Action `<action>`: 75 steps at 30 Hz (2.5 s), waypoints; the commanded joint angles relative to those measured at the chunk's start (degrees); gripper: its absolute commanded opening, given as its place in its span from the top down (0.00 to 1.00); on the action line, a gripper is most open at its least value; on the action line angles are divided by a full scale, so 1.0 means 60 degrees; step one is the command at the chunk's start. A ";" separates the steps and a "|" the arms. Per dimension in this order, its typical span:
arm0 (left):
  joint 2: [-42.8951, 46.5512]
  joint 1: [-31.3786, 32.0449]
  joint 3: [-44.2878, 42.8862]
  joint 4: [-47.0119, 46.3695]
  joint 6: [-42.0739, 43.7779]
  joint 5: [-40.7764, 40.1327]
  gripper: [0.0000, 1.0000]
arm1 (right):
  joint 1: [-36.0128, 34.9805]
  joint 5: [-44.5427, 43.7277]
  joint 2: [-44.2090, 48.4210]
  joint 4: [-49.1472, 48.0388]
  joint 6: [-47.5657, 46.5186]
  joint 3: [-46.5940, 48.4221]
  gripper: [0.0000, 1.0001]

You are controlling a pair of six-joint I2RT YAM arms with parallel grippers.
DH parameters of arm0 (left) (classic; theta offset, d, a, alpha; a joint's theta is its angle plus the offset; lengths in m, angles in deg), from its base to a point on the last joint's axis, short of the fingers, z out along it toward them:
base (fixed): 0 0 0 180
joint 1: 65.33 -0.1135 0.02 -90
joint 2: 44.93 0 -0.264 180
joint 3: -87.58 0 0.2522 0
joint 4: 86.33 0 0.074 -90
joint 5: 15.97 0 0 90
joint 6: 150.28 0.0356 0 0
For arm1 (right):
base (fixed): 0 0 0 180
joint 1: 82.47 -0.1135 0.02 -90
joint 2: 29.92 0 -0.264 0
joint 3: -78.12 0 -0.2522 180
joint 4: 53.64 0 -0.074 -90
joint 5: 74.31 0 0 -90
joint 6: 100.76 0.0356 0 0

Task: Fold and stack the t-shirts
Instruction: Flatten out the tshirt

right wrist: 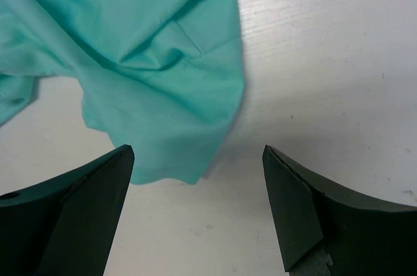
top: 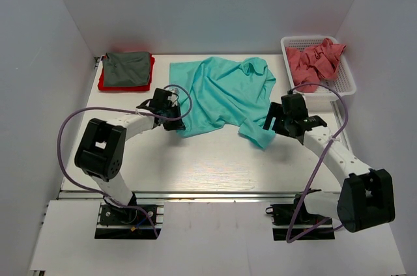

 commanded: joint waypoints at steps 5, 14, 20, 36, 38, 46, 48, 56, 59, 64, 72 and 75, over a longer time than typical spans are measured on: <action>0.1478 0.0035 0.0133 0.0091 0.0199 -0.0544 1.00 | 0.0005 0.0543 -0.0205 0.0379 0.0151 -0.0600 0.21; 0.1757 0.0035 0.0221 0.0282 0.0287 -0.0749 1.00 | 0.0020 0.1613 -0.1830 -0.0616 0.0589 -0.0674 0.31; 0.1757 0.0035 0.0221 0.0254 0.0287 -0.0749 1.00 | 0.0020 0.2947 -0.2052 -0.1261 0.0692 -0.0966 0.49; 0.2341 0.0035 -0.0291 0.0164 0.0389 -0.0529 1.00 | 0.0020 0.0913 -0.0560 -0.1102 0.0663 -0.0557 1.00; 0.2561 0.0035 -0.0379 0.0164 0.0477 -0.0748 1.00 | 0.0034 -0.0036 0.0520 -0.1116 0.0692 -0.0528 1.00; 0.3572 0.0035 -0.1872 0.0339 0.0813 -0.1085 1.00 | 0.0034 -0.1930 0.2591 -0.1422 -0.0185 0.1023 1.00; 0.3937 0.0035 -0.2502 0.0340 0.0946 -0.1319 1.00 | 0.0020 -0.2295 0.2606 -0.1380 -0.0317 0.2015 1.00; 0.5313 0.0035 -0.4861 0.1482 0.1679 -0.3340 1.00 | 0.0020 -0.4551 0.2796 -0.1877 -0.1943 0.5195 1.00; 0.5785 0.0035 -0.5403 0.1673 0.1898 -0.3868 1.00 | 0.0020 -0.4830 0.2987 -0.2316 -0.2836 0.6152 1.00; 0.6925 0.0035 -0.5886 0.1541 0.2293 -0.3549 1.00 | 0.0020 -0.4045 0.3308 -0.2260 -0.3819 0.7425 1.00; 0.7849 -0.0068 -0.7030 0.2039 0.2484 -0.2069 1.00 | 0.0034 -0.1671 0.4143 -0.1410 -0.4097 0.9417 1.00; 0.8114 -0.0068 -0.7365 0.2243 0.2484 -0.1775 1.00 | 0.0035 -0.1303 0.4319 -0.1204 -0.4156 0.9916 1.00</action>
